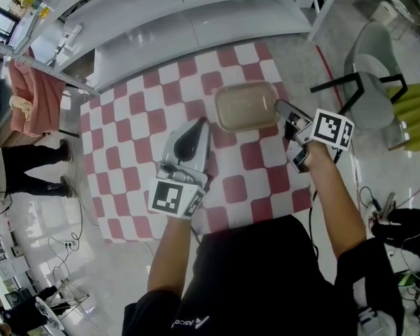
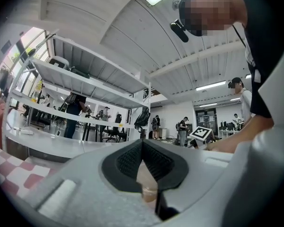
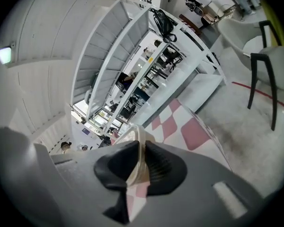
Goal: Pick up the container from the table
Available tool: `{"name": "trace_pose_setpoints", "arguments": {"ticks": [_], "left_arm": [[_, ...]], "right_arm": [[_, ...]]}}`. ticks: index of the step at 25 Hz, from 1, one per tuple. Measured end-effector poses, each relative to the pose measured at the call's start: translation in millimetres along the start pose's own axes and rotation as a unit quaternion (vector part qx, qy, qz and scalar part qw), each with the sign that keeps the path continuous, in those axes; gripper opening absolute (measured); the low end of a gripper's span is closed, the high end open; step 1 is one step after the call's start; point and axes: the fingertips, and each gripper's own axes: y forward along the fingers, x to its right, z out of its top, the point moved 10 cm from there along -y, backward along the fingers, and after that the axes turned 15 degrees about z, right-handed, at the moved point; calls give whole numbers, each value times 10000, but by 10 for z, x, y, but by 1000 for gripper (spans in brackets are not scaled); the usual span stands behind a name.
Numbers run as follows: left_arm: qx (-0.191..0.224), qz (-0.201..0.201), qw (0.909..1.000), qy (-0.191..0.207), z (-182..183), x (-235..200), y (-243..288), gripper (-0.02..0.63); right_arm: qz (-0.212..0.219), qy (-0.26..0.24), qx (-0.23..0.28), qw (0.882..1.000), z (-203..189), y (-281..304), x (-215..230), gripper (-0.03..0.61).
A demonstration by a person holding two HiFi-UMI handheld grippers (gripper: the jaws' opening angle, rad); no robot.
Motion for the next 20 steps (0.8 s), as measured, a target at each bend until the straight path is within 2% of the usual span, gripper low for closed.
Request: {"name": "trace_pose_setpoints", "arguments": {"ticks": [7,12,20], "left_arm": [[175,-86,9998,-17,165,140,-240,11],[249,-171,9995,-24,223,267,-354,11],[253,-212,9995,-32,239,351,-439,11]], "right_arm": [[315,245,449,9982,-159,-324,-383,46],[154,226,665,9974,-248,-571,-516,46],[93,290,623,9976,-359,-715,-556,46]]}}
